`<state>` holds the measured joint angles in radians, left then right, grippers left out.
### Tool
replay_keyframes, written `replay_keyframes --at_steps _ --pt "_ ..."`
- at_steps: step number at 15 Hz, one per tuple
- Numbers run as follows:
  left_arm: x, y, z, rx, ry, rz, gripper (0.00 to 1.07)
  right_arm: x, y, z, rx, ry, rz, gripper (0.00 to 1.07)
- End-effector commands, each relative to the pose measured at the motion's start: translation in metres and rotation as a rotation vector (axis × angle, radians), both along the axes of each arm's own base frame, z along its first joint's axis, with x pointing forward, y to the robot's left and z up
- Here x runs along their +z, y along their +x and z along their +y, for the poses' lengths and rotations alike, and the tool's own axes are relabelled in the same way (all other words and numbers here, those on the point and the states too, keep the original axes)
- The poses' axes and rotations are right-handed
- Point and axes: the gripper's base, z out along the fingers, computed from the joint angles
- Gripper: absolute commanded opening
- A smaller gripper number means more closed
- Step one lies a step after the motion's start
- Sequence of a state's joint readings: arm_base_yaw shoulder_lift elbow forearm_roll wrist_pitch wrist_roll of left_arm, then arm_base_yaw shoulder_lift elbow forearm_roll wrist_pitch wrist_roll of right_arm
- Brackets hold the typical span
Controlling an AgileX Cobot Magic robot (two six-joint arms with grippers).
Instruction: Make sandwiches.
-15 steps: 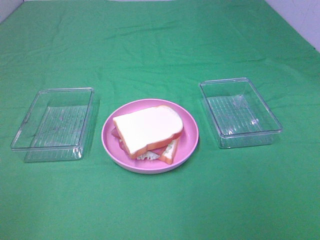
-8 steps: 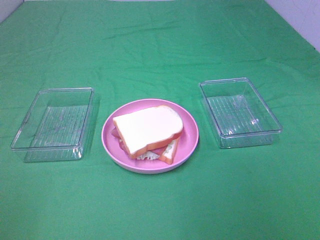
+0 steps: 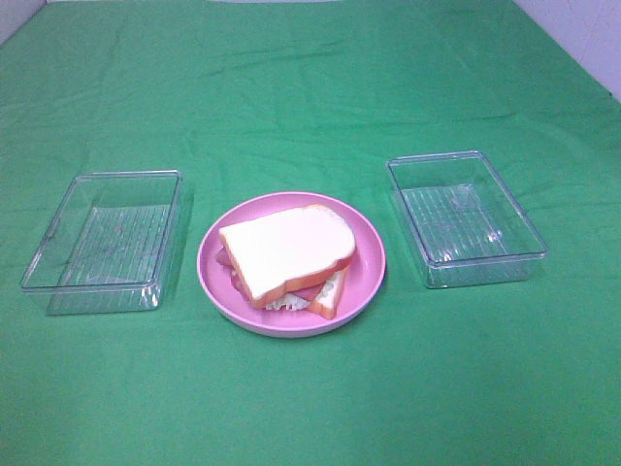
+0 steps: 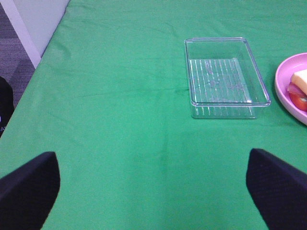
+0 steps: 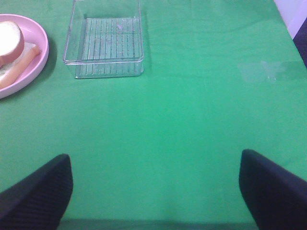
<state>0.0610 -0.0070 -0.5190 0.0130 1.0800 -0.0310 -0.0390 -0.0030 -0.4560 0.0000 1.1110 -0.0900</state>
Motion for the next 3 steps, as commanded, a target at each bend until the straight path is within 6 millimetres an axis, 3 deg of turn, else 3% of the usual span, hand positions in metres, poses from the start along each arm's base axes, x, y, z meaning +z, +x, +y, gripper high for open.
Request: replay_keyframes --at_steps 1,3 --pt "-0.0002 -0.0012 -0.0005 -0.002 -0.003 -0.01 1.01 0.0006 -0.0041 0.0002 -0.004 -0.006 -0.047 0.91" --pt "-0.0002 -0.0012 -0.0005 -0.002 -0.003 -0.01 1.01 0.0006 -0.0041 0.0002 -0.004 -0.006 -0.047 0.91"
